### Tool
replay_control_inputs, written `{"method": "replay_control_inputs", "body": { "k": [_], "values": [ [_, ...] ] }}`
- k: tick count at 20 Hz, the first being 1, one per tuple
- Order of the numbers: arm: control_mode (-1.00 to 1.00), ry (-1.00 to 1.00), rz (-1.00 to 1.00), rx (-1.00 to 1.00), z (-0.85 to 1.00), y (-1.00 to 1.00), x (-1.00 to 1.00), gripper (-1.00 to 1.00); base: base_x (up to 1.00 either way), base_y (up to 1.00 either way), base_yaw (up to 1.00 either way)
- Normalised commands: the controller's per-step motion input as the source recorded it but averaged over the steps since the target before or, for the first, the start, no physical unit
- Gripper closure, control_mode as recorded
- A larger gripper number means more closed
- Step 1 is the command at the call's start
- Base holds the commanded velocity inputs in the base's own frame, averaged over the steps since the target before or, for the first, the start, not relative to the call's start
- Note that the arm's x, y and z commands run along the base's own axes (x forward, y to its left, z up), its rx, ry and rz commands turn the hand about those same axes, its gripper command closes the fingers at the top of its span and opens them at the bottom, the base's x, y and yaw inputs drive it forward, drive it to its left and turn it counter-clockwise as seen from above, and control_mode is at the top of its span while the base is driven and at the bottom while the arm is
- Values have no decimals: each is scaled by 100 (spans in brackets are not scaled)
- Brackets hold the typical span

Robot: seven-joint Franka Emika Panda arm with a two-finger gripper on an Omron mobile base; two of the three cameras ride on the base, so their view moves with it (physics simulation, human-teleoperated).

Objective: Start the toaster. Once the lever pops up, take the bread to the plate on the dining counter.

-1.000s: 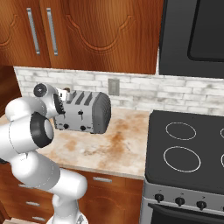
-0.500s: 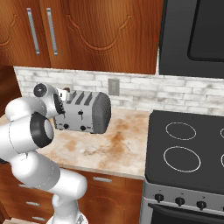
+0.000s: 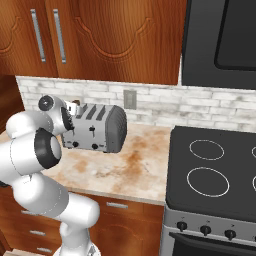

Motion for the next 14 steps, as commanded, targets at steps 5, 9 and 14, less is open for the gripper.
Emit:
{"method": "replay_control_inputs", "body": {
  "k": [5,9,14],
  "values": [
    [-100,0,0,0,0,0,0,-100,0,0,0],
    [-100,0,0,0,0,0,0,-100,0,0,0],
    [-100,0,0,0,0,0,0,-100,0,0,0]
  ]
}}
